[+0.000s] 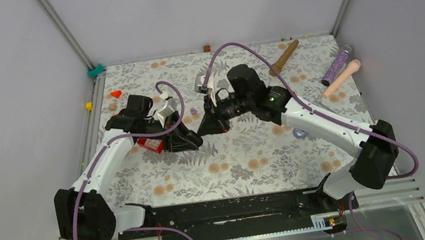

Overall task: Insert the wireless bluetooth earbuds into the charging case
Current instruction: Close the charging case, then place the charging case at the center of the board.

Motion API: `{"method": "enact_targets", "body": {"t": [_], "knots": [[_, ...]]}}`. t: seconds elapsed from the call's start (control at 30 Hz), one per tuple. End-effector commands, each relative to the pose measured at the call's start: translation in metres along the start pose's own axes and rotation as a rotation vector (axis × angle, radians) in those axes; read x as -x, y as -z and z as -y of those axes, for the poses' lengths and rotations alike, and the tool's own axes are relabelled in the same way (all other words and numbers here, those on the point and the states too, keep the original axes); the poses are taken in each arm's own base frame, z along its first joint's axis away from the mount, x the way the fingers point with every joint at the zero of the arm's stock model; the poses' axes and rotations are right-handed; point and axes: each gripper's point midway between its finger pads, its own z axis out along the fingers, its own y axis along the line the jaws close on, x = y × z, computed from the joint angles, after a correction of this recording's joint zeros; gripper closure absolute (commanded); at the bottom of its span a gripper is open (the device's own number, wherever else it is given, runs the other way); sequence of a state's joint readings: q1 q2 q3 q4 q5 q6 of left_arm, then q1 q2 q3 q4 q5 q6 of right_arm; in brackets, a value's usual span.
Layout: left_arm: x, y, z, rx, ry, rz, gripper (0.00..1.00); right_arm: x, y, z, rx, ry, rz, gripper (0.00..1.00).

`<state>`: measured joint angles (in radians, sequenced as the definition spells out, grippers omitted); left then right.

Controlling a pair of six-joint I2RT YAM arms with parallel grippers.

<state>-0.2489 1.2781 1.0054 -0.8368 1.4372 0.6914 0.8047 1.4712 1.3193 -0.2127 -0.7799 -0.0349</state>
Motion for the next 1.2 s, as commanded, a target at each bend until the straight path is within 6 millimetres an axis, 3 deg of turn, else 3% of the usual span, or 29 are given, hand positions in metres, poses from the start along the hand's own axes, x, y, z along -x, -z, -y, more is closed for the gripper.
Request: {"method": "enact_targets", "body": {"t": [0.0, 0.23, 0.37, 0.53, 0.67, 0.9, 1.03, 1.17], "knots": [[0.009, -0.001, 0.006, -0.034, -0.062, 0.029, 1.0, 0.009, 0.001, -0.008, 0.02, 0.033, 0.018, 0.81], [0.011, -0.001, 0.005, -0.021, -0.075, 0.022, 1.0, 0.027, 0.029, -0.003, -0.093, 0.145, 0.034, 0.35], [0.013, 0.0, 0.004, -0.014, -0.079, 0.016, 1.0, 0.042, 0.063, 0.018, -0.247, 0.191, 0.074, 0.02], [0.014, -0.001, 0.002, 0.001, -0.087, -0.005, 1.0, 0.056, 0.122, 0.045, -0.54, 0.28, 0.106, 0.01], [0.013, -0.005, -0.002, 0.021, -0.095, -0.046, 1.0, 0.047, 0.168, 0.056, -0.764, 0.393, 0.072, 0.01], [0.012, -0.023, -0.024, 0.103, -0.112, -0.205, 1.0, 0.004, 0.232, 0.06, -1.056, 0.446, 0.037, 0.0], [0.013, -0.04, -0.05, 0.178, -0.092, -0.284, 1.0, -0.028, 0.251, 0.061, -1.152, 0.427, 0.009, 0.0], [0.02, -0.064, -0.075, 0.227, -0.086, -0.304, 1.0, -0.043, 0.268, 0.06, -1.222, 0.398, 0.047, 0.0]]}}
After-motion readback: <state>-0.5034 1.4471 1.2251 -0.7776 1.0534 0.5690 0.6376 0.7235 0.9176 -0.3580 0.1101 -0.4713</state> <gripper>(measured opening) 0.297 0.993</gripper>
